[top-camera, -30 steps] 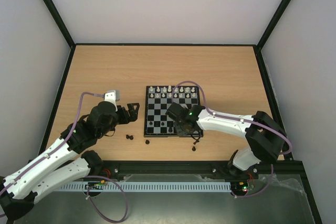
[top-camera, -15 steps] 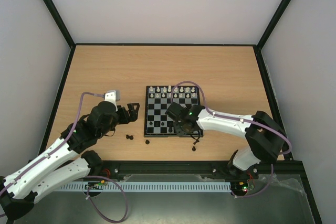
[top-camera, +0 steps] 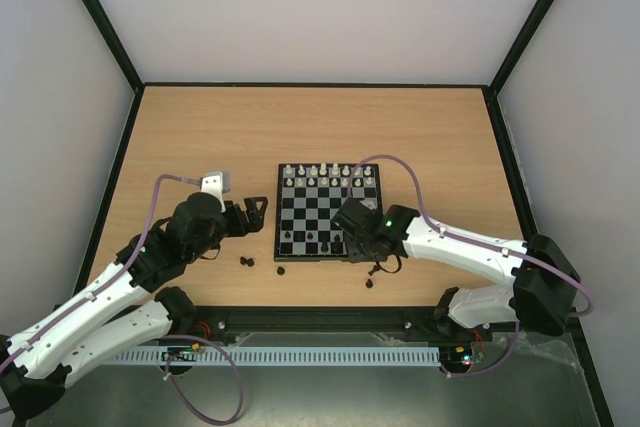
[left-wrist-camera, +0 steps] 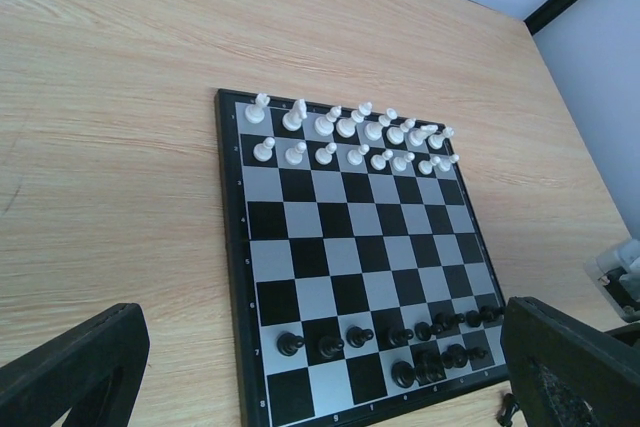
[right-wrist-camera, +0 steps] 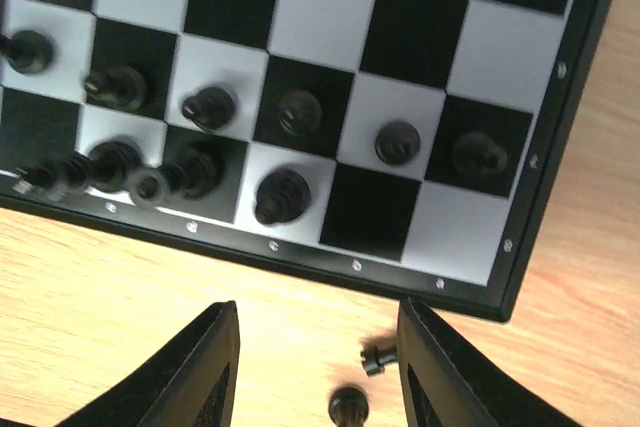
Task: Set up the chess pieces on the board
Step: Pick up the chess piece at the center of the board.
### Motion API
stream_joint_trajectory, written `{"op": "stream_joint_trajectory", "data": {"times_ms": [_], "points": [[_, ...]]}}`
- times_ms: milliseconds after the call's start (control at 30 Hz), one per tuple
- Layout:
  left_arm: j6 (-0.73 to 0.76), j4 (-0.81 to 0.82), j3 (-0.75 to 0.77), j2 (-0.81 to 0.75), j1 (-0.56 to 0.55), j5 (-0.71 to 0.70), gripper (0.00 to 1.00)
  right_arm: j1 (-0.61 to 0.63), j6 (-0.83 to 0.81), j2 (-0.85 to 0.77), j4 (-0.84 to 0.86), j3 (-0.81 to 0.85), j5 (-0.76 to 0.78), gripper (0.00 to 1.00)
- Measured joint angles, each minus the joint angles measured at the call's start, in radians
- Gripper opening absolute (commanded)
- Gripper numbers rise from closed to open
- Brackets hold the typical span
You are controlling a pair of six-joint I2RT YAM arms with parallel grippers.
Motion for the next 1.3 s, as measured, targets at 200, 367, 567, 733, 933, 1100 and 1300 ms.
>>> {"op": "stream_joint_trajectory", "data": {"times_ms": [200,367,567,733,933,1100,1300], "points": [[0.018,0.018,0.0,0.006,0.0,0.017,0.99,0.057,0.099,-0.062,-0.025,-0.103,-0.015,0.39],[0.029,0.029,0.0,0.015,0.0,0.027,1.0,0.132,0.159,-0.072,-0.026,-0.14,-0.035,0.36],[0.031,0.035,0.0,0.013,0.0,0.034,0.99,0.157,0.193,-0.068,-0.017,-0.18,-0.053,0.3],[0.03,0.035,0.0,0.004,0.0,0.034,0.99,0.157,0.201,-0.053,-0.015,-0.2,-0.052,0.27],[0.029,0.035,0.0,0.002,0.0,0.037,0.99,0.157,0.202,-0.024,0.01,-0.204,-0.049,0.16],[0.029,0.035,0.0,0.001,0.0,0.037,0.99,0.157,0.197,-0.014,0.027,-0.204,-0.045,0.05],[0.029,0.035,0.0,0.001,0.0,0.038,1.0,0.156,0.2,-0.019,-0.002,-0.153,-0.008,0.05]]}}
